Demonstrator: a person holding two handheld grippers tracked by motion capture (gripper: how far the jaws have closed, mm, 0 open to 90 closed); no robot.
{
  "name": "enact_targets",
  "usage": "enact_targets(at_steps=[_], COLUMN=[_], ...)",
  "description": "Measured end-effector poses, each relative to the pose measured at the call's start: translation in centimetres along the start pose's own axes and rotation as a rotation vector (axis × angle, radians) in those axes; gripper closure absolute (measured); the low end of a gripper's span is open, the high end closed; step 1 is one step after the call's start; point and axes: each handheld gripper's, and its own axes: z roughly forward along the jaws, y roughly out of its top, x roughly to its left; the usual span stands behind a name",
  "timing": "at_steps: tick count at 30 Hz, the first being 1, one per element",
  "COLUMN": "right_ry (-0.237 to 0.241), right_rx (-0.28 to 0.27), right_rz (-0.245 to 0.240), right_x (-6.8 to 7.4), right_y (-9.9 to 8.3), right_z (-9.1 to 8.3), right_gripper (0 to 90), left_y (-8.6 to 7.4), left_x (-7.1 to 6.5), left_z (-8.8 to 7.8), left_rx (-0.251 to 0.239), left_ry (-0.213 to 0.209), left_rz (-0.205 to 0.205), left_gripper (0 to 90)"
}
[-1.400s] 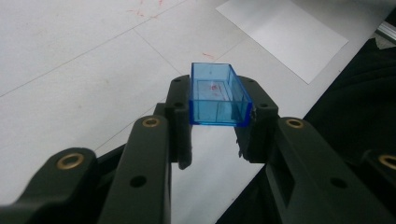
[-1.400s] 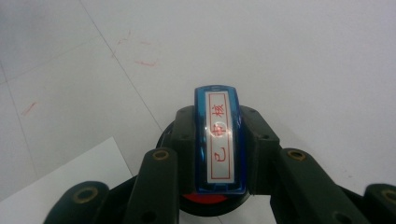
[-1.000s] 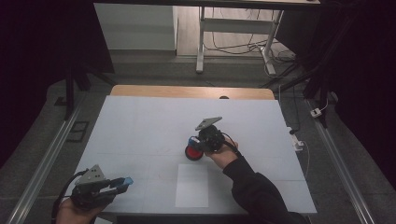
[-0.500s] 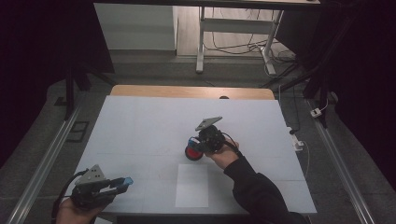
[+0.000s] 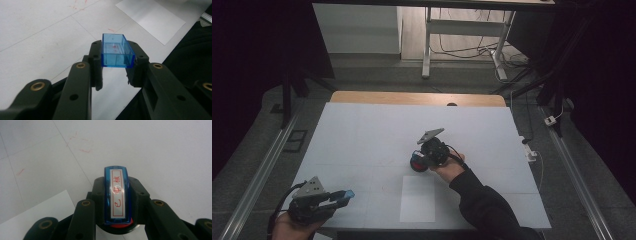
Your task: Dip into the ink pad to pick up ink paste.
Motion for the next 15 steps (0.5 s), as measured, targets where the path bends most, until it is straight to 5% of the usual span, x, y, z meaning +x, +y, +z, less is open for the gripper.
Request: enact_targets(at_steps=[7,15], right_ry=[-0.021,-0.08], right_rx=[0.013,0.022], right_rz=[-0.007,-0.083], right_x=[0.4,1.5], right_y=[0.1,0.2], right_z=[0.1,0.2], right_gripper=[70.5,70.5], left_y=[0.0,0.0], left_x=[0.0,-0.1], left_z=[0.0,0.1], left_rx=[0.002,0.004], left_ry=[0.0,0.0], left_rz=[0.001,0.002], left_gripper=[68.5,68.5])
